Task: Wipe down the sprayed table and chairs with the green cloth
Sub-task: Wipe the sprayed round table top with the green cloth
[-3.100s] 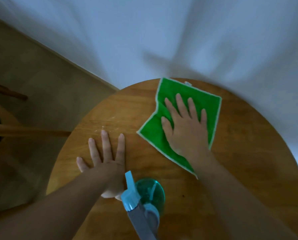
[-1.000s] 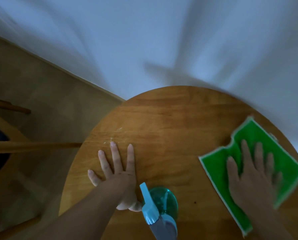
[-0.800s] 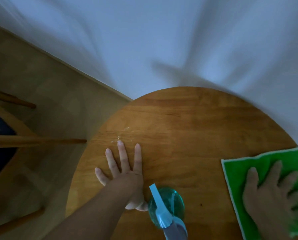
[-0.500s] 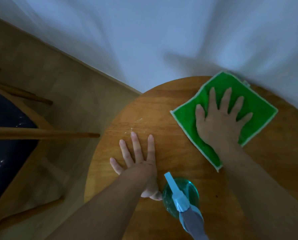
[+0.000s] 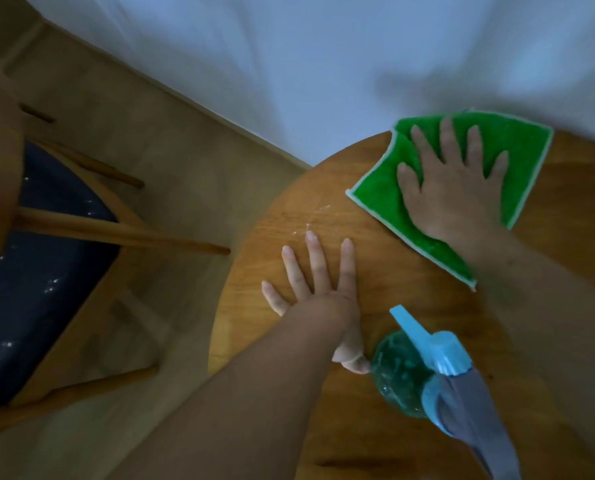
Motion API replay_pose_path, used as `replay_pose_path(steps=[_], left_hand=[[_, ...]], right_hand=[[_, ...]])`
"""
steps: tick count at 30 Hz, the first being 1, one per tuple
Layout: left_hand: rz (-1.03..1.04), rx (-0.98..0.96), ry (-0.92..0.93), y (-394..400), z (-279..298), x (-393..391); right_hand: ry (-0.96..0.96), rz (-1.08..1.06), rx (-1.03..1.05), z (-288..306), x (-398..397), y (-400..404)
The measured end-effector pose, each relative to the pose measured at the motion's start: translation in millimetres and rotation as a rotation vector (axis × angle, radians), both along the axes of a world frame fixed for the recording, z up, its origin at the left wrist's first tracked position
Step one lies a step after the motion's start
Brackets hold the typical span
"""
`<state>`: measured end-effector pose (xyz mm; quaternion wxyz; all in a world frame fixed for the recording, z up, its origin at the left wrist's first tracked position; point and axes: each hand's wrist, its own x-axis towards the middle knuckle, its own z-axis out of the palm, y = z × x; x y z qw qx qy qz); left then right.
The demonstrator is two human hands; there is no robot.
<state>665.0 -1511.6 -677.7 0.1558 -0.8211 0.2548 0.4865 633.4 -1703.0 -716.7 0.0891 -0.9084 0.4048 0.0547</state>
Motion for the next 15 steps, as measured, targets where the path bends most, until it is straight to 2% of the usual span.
replay_pose_path(steps=[4,7,10,12,14,15], left_hand=[[0.004,-0.154,0.068,8.6,10.7,-1.4],[0.044,-0.476,0.04,43.9,15.8,-5.5],[0.187,-0.784,-0.063,77.7,19.0,-8.2],[0.229,-0.949,-0.251,74.0,19.7,-0.1],[0.203,-1.063,-0.365,42.3,24.7,14.6],[0.163,-1.089,-0.349,20.9,26.8,23.0]], right_hand=[[0.055,0.162,-0.009,5.5,10.2,37.5],[0.058,0.396,0.024,10.9,16.6,62.3],[-0.016,0.479,0.331,19.2,19.4,76.0],[-0.247,0.37,0.69,26.4,18.7,84.2],[-0.702,0.033,0.993,40.8,17.1,85.3],[-0.874,-0.17,1.049,47.2,14.3,80.2]])
